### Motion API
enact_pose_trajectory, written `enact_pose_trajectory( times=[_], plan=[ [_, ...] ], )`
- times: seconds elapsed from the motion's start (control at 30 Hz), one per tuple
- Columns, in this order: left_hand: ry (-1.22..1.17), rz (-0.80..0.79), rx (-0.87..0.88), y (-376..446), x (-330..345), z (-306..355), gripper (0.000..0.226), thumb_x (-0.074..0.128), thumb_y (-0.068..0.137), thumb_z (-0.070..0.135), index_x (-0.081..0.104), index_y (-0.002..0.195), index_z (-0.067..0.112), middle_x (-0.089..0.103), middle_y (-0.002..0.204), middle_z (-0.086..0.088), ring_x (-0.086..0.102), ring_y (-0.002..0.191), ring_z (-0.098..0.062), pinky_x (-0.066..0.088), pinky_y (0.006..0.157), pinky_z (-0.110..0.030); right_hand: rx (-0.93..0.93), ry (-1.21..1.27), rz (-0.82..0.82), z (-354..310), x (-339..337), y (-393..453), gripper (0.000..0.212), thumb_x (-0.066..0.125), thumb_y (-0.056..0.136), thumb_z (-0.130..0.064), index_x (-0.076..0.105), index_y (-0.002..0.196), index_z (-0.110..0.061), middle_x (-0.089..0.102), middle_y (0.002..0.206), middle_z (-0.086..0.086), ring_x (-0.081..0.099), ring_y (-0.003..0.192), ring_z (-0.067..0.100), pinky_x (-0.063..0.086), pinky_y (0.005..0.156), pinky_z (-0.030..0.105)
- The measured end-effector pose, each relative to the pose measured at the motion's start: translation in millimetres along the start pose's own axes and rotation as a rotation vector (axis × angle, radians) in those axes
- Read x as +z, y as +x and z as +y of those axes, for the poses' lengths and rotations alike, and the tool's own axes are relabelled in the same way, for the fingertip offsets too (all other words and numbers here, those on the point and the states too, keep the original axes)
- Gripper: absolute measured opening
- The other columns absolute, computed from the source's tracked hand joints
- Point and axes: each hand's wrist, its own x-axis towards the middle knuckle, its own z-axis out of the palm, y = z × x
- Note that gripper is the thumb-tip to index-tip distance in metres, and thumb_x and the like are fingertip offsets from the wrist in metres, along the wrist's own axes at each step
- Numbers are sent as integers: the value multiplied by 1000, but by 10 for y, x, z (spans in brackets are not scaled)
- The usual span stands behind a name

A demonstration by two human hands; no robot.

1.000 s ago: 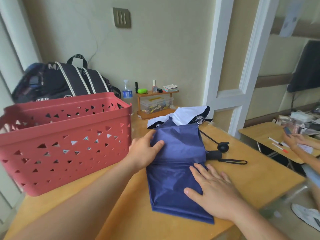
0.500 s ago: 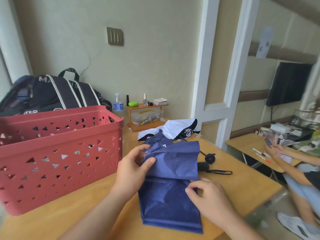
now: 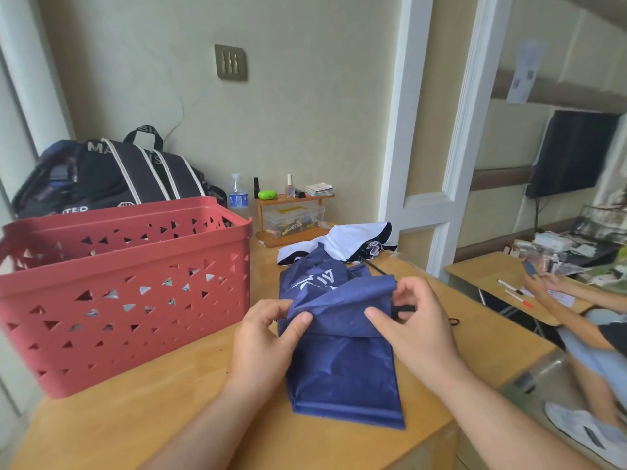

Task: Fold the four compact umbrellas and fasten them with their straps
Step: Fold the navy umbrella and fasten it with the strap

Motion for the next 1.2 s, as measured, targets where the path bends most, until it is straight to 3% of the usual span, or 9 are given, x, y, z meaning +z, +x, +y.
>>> enact_pose_trajectory(
  times=[0.23,0.37,0.47,0.6,0.77,0.9,1.0,1.1,1.2],
  plan=[
    [-366,-121,-132,-87,-53,273,32,64,102,40,64,72,29,56,71,14,50,71,-4,40,68,-18,-49,80,-123,-117,-92,-60,38,91,74,-10,71,100,-29,71,95,-18,65,94,3,45,82,13],
    [-339,-142,-249,-71,-3,264,24,69,100,30,65,80,17,57,73,3,49,71,-13,38,71,-31,-5,151,-171,-45,-135,-76,27,92,73,-21,75,89,-34,64,84,-16,61,83,8,47,83,30],
    [-395,-74,-323,-45,17,271,27,69,100,24,63,75,16,58,73,0,49,74,-15,38,75,-34,14,281,-165,32,-176,-69,12,83,84,-15,75,77,-19,59,81,-10,56,78,11,43,78,33],
    [-507,-9,-367,-29,22,327,31,66,101,25,54,74,16,49,73,-2,43,72,-14,33,71,-32,51,346,-119,99,-229,-83,31,79,79,-31,68,78,-2,58,86,3,56,80,14,44,80,32],
    [-408,-119,-140,-68,-97,301,9,68,97,36,62,101,29,59,77,8,53,73,-10,43,73,-25,58,372,-91,59,-221,-129,23,77,78,-36,77,84,-14,71,88,8,65,84,13,51,80,29],
    [15,-298,237,-20,-282,111,55,91,76,29,66,122,46,70,96,8,65,91,-13,46,85,-17,102,410,-60,-21,-226,-150,28,76,78,-35,76,91,-10,79,90,5,72,84,12,54,76,23],
    [115,-196,305,-11,-284,77,46,91,80,18,72,113,45,72,90,10,68,89,-13,50,86,-21,123,435,-61,-25,-236,-159,13,78,86,-16,70,95,-11,79,86,4,71,79,15,54,78,30],
    [82,-130,279,-29,-295,60,40,90,81,15,75,104,45,73,89,11,70,90,-12,52,87,-22,70,330,-46,10,-274,-172,35,83,83,-14,63,109,-26,73,75,4,60,69,16,47,77,35],
    [92,-126,255,-48,-296,101,37,90,80,19,75,101,45,74,89,14,70,92,-9,48,85,-13,-18,153,-110,-15,-331,-207,65,93,72,-14,62,122,-42,73,91,-7,67,90,10,47,92,30]
  ],
)
